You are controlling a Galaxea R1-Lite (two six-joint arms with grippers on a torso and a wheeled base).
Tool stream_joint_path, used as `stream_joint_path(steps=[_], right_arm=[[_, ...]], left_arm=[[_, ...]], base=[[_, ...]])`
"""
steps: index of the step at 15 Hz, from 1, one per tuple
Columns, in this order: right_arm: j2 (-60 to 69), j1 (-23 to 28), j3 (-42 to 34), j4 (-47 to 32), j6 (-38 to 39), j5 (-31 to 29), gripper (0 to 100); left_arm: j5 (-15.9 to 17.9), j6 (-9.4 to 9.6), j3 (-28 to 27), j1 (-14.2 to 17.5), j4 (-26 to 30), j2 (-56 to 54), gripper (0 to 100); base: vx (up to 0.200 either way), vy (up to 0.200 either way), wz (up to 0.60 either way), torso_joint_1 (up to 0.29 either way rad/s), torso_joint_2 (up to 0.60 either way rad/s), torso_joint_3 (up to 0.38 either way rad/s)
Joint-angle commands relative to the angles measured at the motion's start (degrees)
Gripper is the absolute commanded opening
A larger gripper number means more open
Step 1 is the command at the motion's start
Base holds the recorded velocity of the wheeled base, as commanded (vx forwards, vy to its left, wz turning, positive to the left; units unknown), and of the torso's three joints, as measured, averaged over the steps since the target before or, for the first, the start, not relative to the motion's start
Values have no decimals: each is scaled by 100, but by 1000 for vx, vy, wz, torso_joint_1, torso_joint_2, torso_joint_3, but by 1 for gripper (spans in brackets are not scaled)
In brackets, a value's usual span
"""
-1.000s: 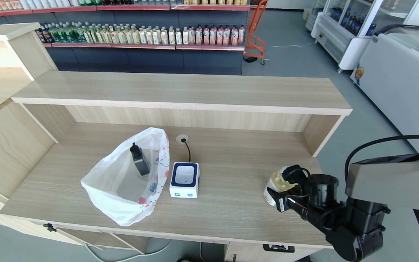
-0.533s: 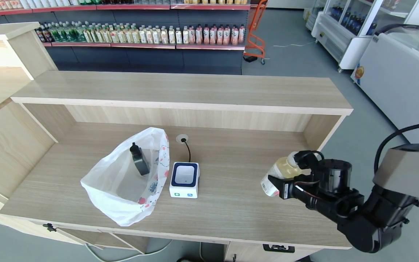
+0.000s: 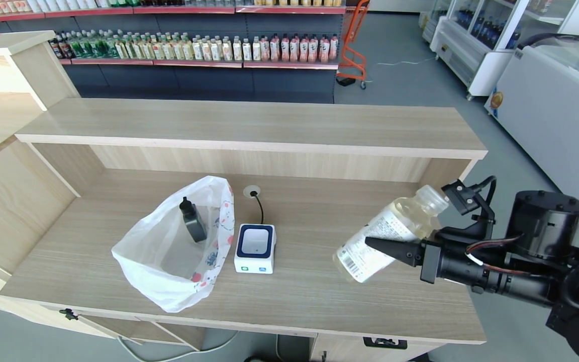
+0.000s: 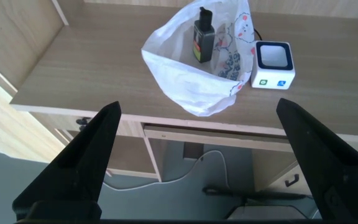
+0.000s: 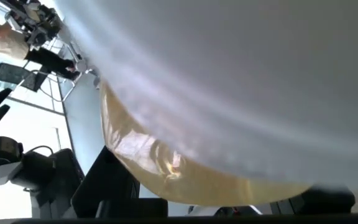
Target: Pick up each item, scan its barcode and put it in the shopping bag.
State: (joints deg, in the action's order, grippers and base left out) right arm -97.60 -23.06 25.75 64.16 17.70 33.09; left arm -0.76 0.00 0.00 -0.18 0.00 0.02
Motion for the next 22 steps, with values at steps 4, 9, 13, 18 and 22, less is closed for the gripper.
stream_joint_path(steps=[4, 9, 13, 18, 22], right_arm=[[206, -735, -131, -9, -39, 14, 0], [153, -945, -272, -26, -21, 23, 0], [197, -1121, -210, -17, 14, 49, 0], [241, -1192, -184, -44, 102, 49, 0], [268, -1192, -193, -53, 93, 40, 0]], left_arm=[[-4, 0, 0, 1, 0, -2, 100], [-4, 0, 0, 1, 0, -2, 100], [-4, 0, 0, 1, 0, -2, 100], [-4, 0, 0, 1, 0, -2, 100], [-4, 0, 0, 1, 0, -2, 100]], base=[[0, 0, 0, 0, 0, 0], [0, 0, 0, 0, 0, 0], [0, 0, 0, 0, 0, 0], [0, 0, 0, 0, 0, 0], [0, 0, 0, 0, 0, 0]])
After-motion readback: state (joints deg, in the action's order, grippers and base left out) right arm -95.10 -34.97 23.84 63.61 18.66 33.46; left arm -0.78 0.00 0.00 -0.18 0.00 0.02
